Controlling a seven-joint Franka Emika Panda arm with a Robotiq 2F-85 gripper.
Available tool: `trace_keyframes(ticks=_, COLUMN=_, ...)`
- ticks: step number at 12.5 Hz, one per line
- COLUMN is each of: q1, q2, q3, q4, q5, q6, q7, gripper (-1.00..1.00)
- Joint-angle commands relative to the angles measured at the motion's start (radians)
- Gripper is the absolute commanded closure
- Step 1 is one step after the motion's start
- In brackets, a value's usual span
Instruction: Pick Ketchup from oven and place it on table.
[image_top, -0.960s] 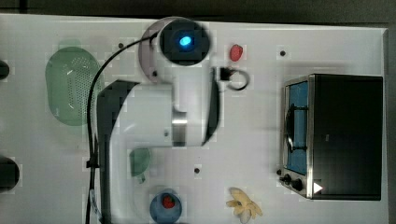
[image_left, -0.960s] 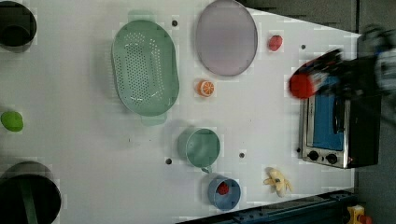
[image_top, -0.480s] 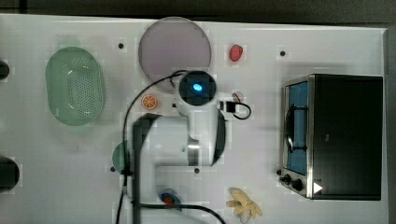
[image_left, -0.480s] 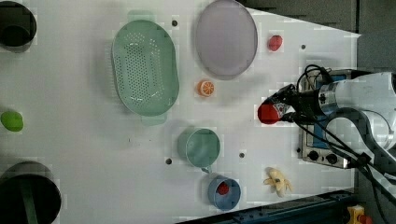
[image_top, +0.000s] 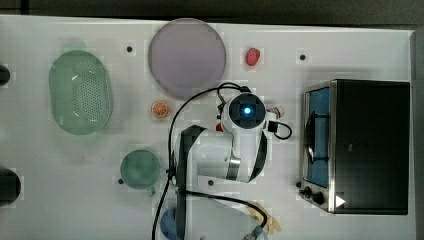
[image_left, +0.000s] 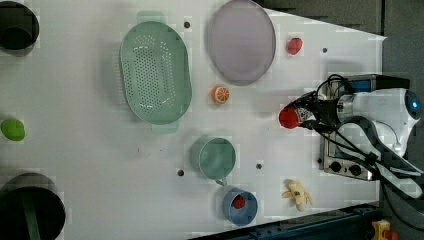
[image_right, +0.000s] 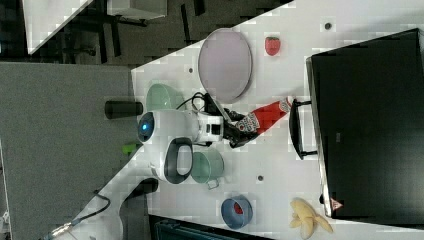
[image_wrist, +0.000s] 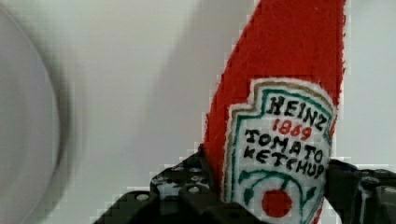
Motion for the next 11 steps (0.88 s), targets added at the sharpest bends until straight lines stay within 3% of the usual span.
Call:
trace_keyframes(ticks=1, q1=0.030, q2=0.020, q3=0.006, q4=0.005, q5=-0.004, q6=0.027, q7=0.029, gripper=-0.93)
trace_keyframes(ticks=4, q1=0.031, q2=-0.060, q3=0.002, q4=0.019, q5=-0.003, q6=0.008, q7=0.078, gripper=-1.00)
trace_keyframes(ticks=7, q1=0.032, q2=-0.210, q3=0.002, q4=0.089, q5=-0.004, q6=-0.139, q7=0.130, gripper=-1.00)
trace_keyframes(ticks=11, q1=0.032, q2=-0.384, q3=0.002, q4=0.343, q5=-0.018, q6=-0.509, q7=0.130, gripper=-1.00)
